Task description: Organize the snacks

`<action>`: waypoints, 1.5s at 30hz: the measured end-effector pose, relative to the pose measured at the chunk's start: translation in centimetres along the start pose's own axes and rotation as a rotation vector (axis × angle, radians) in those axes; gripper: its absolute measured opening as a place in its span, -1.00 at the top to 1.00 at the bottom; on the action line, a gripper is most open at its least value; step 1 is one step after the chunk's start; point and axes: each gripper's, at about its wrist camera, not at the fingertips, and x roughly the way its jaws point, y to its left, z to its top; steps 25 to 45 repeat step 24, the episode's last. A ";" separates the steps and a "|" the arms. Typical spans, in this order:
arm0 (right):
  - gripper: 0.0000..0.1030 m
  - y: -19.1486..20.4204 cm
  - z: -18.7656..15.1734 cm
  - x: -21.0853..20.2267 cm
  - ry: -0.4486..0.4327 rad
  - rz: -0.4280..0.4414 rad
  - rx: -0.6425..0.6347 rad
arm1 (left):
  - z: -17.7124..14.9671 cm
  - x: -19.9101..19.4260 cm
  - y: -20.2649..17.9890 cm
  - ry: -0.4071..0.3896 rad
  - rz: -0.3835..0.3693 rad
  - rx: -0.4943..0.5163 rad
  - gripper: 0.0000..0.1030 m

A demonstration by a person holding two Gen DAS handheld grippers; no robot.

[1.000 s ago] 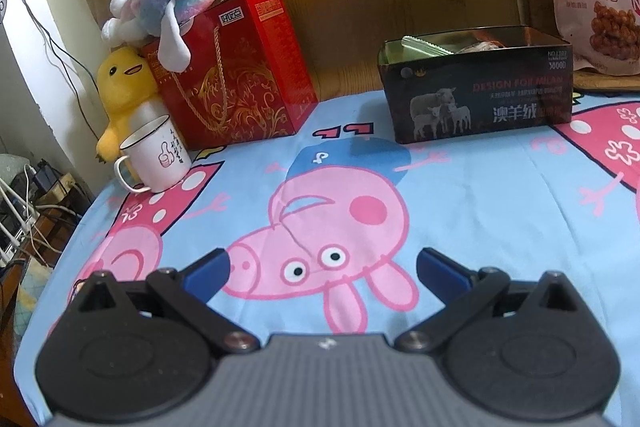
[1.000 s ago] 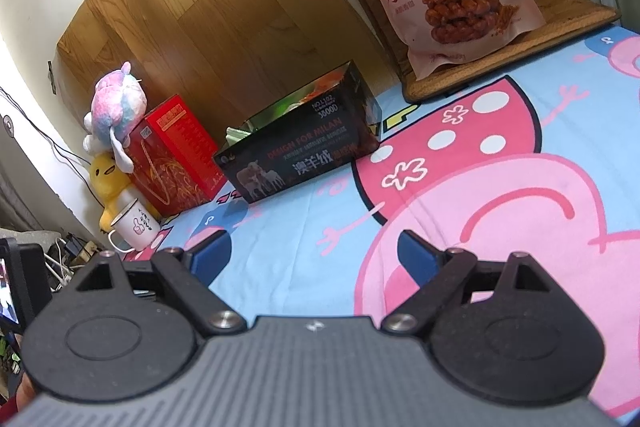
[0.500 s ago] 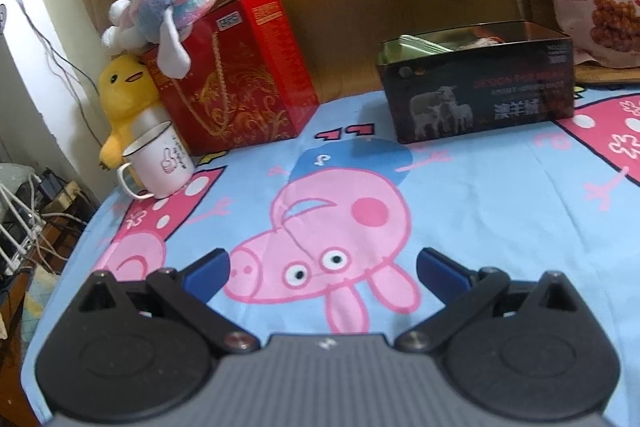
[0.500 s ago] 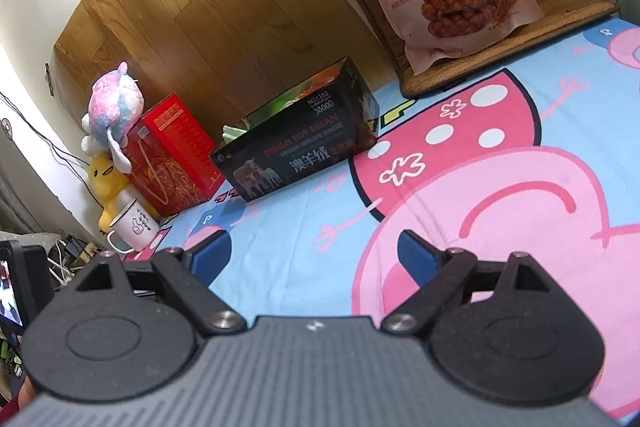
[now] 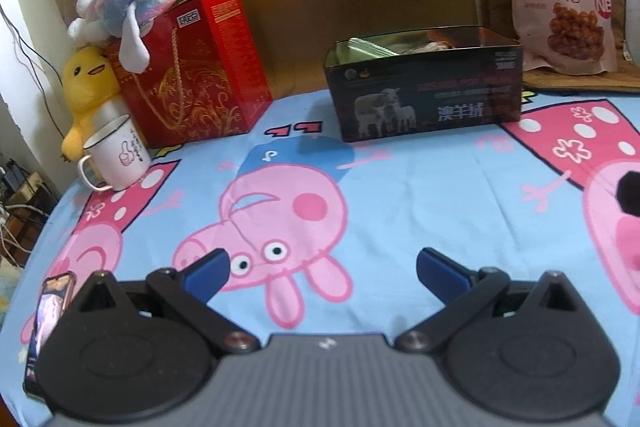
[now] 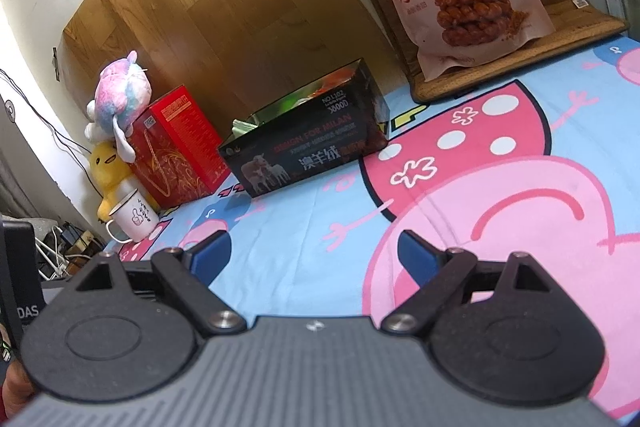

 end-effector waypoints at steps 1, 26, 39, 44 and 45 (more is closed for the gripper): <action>-0.79 0.0 0.0 0.0 0.000 0.000 -0.001 | 0.0 0.0 -0.1 0.000 -0.004 0.001 -1.00; -0.79 0.0 0.0 -0.1 0.000 0.000 -0.001 | 0.3 -0.6 -0.4 0.003 -0.096 -0.021 -1.00; -0.79 0.0 0.0 -0.1 0.000 0.000 -0.001 | 0.3 -0.6 -0.4 0.003 -0.096 -0.021 -1.00; -0.79 0.0 0.0 -0.1 0.000 0.000 -0.001 | 0.3 -0.6 -0.4 0.003 -0.096 -0.021 -1.00; -0.79 0.0 0.0 -0.1 0.000 0.000 -0.001 | 0.3 -0.6 -0.4 0.003 -0.096 -0.021 -1.00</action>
